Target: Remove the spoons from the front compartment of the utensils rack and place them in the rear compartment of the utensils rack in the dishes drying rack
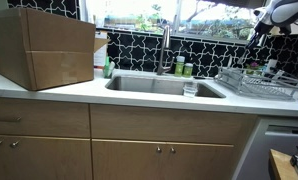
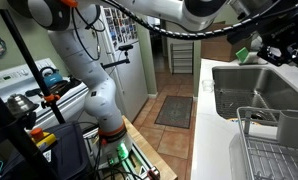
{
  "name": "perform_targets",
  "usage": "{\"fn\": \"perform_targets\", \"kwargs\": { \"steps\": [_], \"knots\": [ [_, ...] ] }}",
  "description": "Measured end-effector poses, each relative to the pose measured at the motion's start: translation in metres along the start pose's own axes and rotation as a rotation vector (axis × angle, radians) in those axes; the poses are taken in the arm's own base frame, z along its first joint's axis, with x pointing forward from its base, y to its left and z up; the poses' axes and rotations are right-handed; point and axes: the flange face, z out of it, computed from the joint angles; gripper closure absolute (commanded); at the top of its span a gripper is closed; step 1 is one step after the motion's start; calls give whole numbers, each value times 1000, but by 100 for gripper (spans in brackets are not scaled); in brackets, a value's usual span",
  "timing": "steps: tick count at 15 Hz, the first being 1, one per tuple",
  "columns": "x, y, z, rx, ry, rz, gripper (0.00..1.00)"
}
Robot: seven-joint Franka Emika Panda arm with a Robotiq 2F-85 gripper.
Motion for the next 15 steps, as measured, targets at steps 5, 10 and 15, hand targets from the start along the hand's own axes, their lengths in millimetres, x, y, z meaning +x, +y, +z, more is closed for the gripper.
{"fn": "perform_targets", "kwargs": {
  "steps": [5, 10, 15],
  "knots": [
    [-5, 13, 16, 19, -5, 72, 97],
    [1, 23, 33, 44, 3, 140, 97],
    [12, 32, 40, 56, 27, 174, 97]
  ]
}}
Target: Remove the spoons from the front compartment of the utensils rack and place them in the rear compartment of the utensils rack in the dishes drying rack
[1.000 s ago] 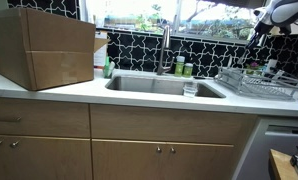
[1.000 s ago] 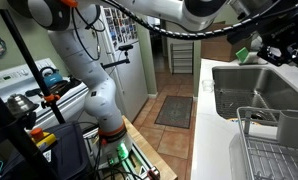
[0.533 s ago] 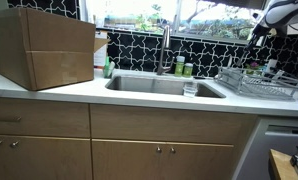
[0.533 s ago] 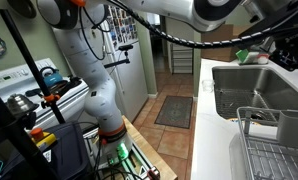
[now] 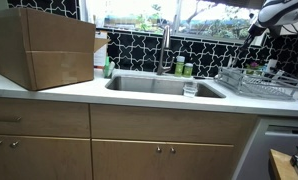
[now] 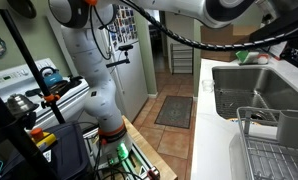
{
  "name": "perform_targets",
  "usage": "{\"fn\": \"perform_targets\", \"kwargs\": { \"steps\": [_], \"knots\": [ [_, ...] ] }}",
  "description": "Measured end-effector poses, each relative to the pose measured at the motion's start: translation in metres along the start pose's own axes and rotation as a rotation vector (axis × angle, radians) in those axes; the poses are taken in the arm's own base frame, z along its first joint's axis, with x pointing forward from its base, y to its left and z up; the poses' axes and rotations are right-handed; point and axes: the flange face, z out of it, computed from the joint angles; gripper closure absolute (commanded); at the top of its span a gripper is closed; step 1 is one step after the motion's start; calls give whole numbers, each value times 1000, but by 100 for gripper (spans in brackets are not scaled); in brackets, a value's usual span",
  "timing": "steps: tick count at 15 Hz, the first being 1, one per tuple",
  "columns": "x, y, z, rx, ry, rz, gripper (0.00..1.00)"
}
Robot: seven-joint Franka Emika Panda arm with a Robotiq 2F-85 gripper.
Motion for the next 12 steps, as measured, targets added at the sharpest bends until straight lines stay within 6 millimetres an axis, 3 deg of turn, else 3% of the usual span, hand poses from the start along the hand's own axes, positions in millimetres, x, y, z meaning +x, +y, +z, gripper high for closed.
{"fn": "perform_targets", "kwargs": {
  "steps": [12],
  "knots": [
    [11, -6, 45, 90, 18, 45, 97]
  ]
}}
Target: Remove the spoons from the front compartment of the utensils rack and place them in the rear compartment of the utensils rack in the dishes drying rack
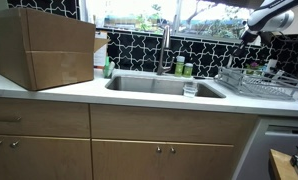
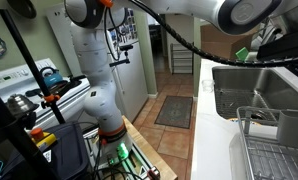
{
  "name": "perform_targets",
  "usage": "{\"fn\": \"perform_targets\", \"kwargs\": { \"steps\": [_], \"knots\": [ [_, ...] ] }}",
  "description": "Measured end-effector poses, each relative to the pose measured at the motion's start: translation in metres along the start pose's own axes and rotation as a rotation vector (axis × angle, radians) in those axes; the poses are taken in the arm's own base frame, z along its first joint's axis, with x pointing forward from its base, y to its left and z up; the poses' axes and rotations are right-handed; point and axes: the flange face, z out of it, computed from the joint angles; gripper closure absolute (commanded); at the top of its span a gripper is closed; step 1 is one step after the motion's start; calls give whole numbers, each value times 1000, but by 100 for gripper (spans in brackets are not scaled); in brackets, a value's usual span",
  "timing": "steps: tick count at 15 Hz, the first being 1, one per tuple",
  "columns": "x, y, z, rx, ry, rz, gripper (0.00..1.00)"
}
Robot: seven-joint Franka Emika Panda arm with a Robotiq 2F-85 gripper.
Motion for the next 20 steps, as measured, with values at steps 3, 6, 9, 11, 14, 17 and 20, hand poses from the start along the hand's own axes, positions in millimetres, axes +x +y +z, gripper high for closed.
{"fn": "perform_targets", "kwargs": {
  "steps": [3, 6, 9, 11, 14, 17, 20],
  "knots": [
    [-3, -2, 14, 13, -20, 3, 97],
    [-7, 0, 26, 17, -43, 5, 54],
    [-7, 3, 32, 18, -56, 5, 32],
    [-4, 5, 29, 12, -53, 4, 17],
    [1, 10, 18, -5, -42, -3, 0],
    [3, 13, 1, -22, -44, -22, 0],
    [2, 12, -27, -24, -72, -36, 0]
  ]
}}
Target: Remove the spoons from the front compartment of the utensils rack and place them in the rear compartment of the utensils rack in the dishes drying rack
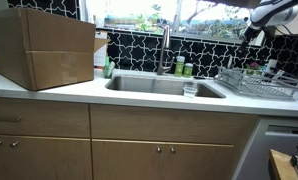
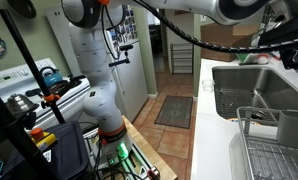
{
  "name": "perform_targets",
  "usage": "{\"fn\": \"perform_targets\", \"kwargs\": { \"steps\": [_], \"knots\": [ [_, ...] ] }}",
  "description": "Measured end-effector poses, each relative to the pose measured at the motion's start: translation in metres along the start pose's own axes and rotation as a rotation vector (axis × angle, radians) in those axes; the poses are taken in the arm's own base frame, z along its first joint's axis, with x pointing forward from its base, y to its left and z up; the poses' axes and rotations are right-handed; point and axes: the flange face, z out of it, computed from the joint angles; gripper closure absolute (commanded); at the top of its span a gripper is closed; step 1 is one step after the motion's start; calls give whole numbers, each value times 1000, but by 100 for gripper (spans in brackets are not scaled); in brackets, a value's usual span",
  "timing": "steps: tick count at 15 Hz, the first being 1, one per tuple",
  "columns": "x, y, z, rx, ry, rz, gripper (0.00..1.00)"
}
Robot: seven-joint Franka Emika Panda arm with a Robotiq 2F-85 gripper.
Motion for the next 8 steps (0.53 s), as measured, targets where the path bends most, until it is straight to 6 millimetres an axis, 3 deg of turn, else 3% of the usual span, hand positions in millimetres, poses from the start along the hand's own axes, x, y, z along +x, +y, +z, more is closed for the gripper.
{"fn": "perform_targets", "kwargs": {
  "steps": [5, 8],
  "knots": [
    [-14, -14, -53, -2, -1, -13, 0],
    [-21, -20, -61, 3, 9, -15, 0]
  ]
}}
